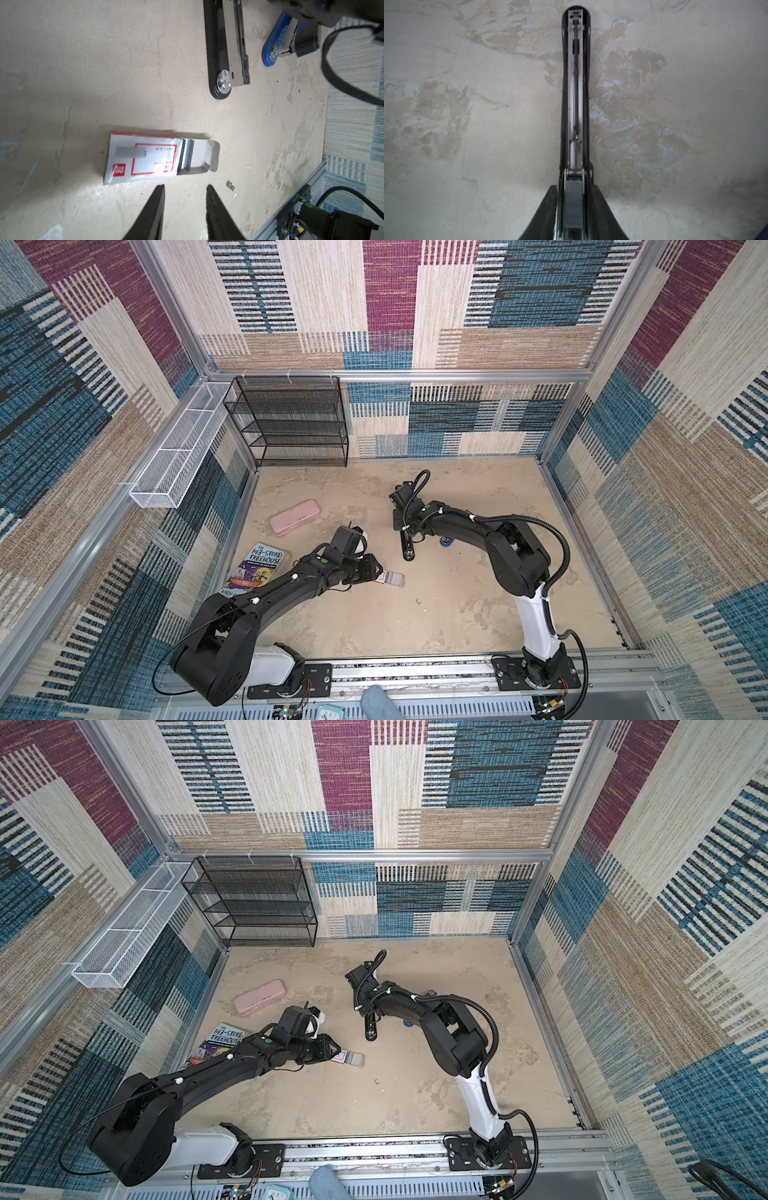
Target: Load the staples into the stapler
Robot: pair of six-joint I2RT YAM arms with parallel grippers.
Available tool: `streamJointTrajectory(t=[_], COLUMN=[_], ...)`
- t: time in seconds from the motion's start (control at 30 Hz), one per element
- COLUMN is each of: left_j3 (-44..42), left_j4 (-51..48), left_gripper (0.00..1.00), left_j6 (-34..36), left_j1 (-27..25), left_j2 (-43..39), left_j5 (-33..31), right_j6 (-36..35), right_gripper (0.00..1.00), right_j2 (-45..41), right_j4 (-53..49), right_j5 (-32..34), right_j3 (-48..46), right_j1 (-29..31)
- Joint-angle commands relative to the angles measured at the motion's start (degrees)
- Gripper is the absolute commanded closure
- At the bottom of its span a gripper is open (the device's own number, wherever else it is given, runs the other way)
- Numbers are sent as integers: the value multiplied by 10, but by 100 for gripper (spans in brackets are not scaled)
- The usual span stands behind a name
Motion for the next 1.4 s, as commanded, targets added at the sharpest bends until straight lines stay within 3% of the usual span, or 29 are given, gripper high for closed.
streamJointTrajectory(t=[0.0,0.2,0.63,1.37], left_j3=[1,1,-5,-4], left_j4=[13,10,1,10], left_gripper=[63,63,63,63], left_j6=[-6,-7,-7,-7], left_j1=[0,0,0,1], left_j2=[2,0,-18,-3], left_j5=[7,6,-2,6], right_j6=[-6,-38,-48,-24], right_gripper=[65,52,52,63], right_j2=[-9,21,74,6], right_j4=[-5,-18,-44,-19], right_j5=[17,5,-32,-78], right_j3=[11,80,129,16], right_j1=[2,1,-2,7])
